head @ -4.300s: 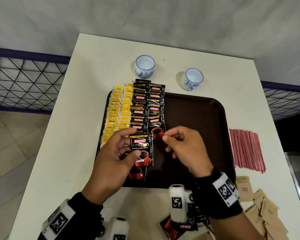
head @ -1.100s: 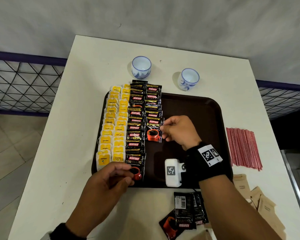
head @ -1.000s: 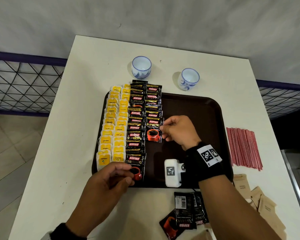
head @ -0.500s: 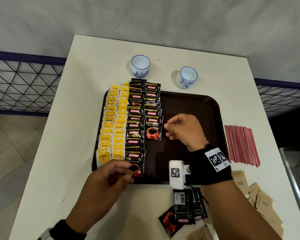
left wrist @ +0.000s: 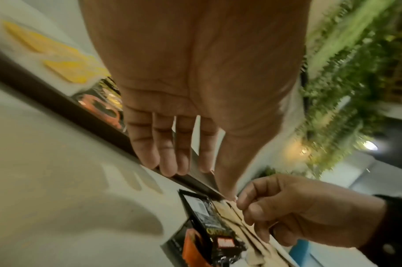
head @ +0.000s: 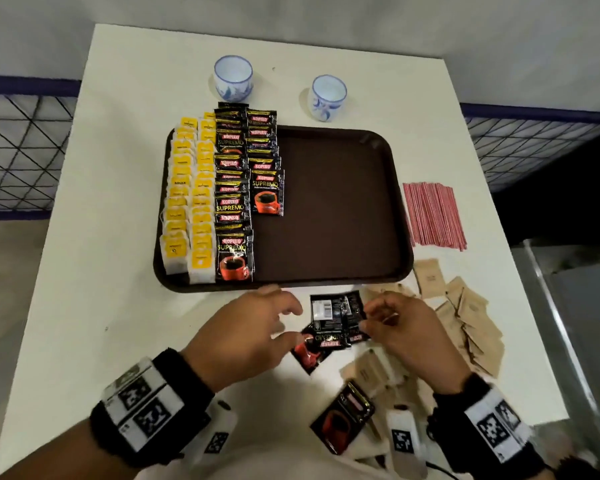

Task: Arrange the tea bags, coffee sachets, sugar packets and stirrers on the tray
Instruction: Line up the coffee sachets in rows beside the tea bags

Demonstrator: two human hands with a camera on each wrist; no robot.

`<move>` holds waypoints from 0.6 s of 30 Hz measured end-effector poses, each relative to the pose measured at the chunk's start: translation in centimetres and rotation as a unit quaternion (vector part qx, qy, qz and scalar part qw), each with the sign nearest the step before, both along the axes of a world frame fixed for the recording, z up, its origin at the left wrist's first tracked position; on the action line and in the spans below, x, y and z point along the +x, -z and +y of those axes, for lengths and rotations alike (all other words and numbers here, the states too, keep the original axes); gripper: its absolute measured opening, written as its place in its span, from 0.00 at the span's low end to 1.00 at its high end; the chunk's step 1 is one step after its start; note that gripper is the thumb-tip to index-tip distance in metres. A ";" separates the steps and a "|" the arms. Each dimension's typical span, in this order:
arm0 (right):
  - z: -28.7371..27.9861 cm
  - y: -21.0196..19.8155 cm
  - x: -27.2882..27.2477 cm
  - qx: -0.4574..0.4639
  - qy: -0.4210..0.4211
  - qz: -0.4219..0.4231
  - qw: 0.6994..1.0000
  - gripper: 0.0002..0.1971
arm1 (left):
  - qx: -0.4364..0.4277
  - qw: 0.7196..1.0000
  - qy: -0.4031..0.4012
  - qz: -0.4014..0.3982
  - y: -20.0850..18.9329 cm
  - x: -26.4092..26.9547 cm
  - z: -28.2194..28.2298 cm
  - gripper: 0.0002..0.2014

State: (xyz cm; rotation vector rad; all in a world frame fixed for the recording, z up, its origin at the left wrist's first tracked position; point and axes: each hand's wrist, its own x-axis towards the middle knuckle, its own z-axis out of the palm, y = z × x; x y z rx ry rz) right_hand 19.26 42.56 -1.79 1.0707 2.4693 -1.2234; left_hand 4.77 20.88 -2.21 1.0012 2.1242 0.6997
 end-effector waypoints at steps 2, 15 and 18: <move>-0.5 0.3 1.6 0.016 -0.004 -0.007 1.000 0.11 | -0.019 0.993 0.111 0.045 0.1 0.7 1.2 0.29; -2.8 -0.7 4.1 0.066 -0.213 -0.041 0.974 0.11 | -0.115 0.893 0.364 0.239 2.6 1.9 6.2 0.64; -3.5 0.0 5.3 0.086 -0.339 -0.072 0.934 0.26 | -0.099 0.889 0.362 0.262 2.5 1.9 5.9 0.55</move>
